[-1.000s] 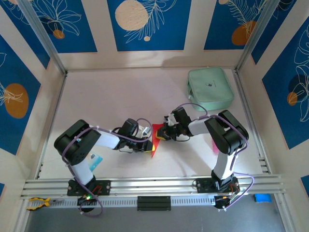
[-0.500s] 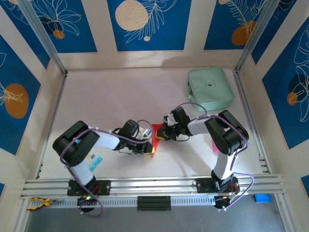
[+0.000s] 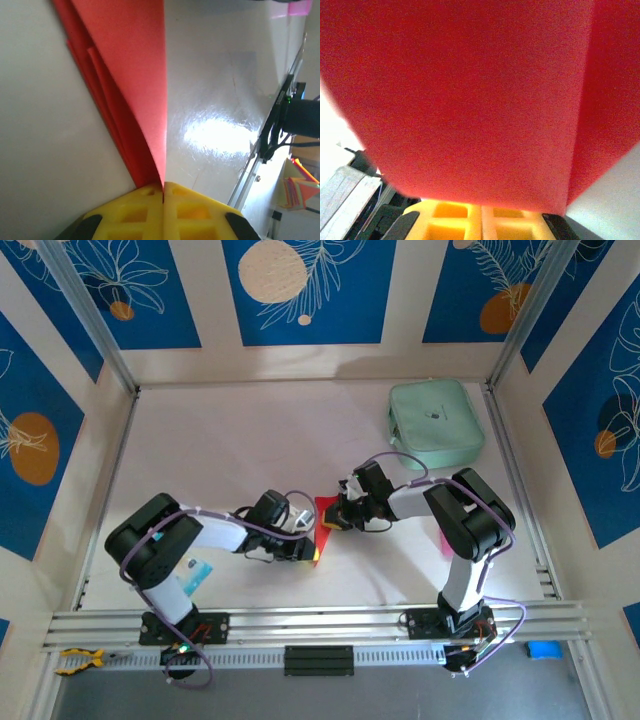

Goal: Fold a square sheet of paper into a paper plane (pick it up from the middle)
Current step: Fold the wing for the fifth time at the center of the table.

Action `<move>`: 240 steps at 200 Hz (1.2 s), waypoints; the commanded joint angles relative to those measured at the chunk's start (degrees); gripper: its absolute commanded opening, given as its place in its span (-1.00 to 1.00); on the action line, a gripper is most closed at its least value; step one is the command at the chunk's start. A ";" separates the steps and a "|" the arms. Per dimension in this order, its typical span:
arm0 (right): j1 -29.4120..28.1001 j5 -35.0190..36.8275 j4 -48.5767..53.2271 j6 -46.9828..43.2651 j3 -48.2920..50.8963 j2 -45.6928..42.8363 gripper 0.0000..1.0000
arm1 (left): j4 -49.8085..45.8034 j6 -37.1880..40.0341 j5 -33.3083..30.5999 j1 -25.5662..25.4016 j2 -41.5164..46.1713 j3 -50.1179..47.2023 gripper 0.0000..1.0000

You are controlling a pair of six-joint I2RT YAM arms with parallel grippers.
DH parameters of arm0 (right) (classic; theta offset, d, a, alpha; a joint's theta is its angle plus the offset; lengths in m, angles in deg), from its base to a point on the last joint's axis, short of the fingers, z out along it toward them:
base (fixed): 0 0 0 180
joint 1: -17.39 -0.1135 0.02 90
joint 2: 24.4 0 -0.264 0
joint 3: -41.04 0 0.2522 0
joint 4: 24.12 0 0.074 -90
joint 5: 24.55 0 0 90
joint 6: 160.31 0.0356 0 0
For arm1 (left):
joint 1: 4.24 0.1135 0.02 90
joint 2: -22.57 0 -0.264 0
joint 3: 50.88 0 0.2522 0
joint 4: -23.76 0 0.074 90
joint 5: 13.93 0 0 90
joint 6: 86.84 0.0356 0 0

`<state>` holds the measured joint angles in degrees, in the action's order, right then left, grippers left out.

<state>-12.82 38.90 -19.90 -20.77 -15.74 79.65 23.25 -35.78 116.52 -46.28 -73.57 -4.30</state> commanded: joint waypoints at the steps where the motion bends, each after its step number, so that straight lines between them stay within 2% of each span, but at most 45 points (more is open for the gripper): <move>1: -0.13 7.55 7.28 0.03 1.72 2.80 -0.83 | -8.72 0.81 0.95 -1.42 0.02 -2.58 -1.00; 36: -0.24 7.74 7.17 0.29 2.06 2.87 -0.84 | -9.88 1.41 0.94 -1.81 0.59 -2.40 -1.00; 42: -0.22 7.82 7.15 0.29 2.02 2.83 -0.84 | -10.24 1.48 0.80 -1.96 0.68 -2.33 -0.85; 47: -0.19 7.81 7.11 0.29 2.00 2.85 -0.84 | -10.54 1.50 0.70 -2.04 0.83 -2.28 -0.83; 64: -0.19 7.91 7.19 0.26 2.10 2.83 -0.84 | -11.13 1.75 0.43 -2.27 1.39 -2.36 -1.00; 103: -0.21 8.16 7.28 0.42 2.16 2.75 -0.86 | -12.73 2.19 -0.47 -2.92 1.77 -2.12 -1.00; 110: -0.27 8.17 7.26 0.43 2.16 2.74 -0.86 | -13.22 2.33 -0.86 -3.00 1.79 -2.09 -0.89; 126: -0.26 8.35 7.41 0.41 2.16 2.75 -0.87 | -13.93 2.55 -1.26 -3.27 2.10 -2.01 -0.85; 131: -0.26 8.40 7.46 0.38 2.24 2.66 -0.87 | -14.11 2.55 -1.54 -3.30 2.31 -2.02 -0.87; 138: -0.25 8.44 7.47 0.47 2.31 2.65 -0.87 | -14.30 2.55 -1.74 -3.35 2.50 -2.05 -1.00; 169: -0.28 8.57 7.39 0.48 2.51 2.47 -0.87 | -14.40 2.47 -1.93 -3.71 2.38 -2.13 -1.00; 176: -0.28 8.66 7.42 0.57 2.51 2.50 -0.86 | -14.61 2.46 -2.12 -3.89 2.44 -2.09 -0.89; 183: -0.24 8.64 7.41 0.61 2.51 2.50 -0.87 | -14.65 2.44 -2.17 -3.92 2.53 -2.14 -0.87; 193: -0.28 8.70 7.33 0.65 2.58 2.47 -0.87 | -14.72 2.36 -2.21 -4.13 2.76 -2.11 -0.88; 202: -0.28 8.73 7.32 0.64 2.67 2.47 -0.86 | -14.75 2.28 -2.28 -4.27 3.01 -2.25 -1.00; 225: -0.28 8.77 7.12 0.73 2.90 2.46 -0.87 | -15.00 2.16 -2.32 -4.62 3.37 -2.47 -1.00; 240: -0.32 8.86 7.08 0.76 2.96 2.44 -0.87 | -15.03 1.85 -2.55 -4.80 4.07 -2.70 -0.88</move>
<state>-13.20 39.73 -19.96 -20.58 -15.68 79.54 17.37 -34.20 112.39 -49.06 -70.36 -4.47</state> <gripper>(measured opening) 0.066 0.065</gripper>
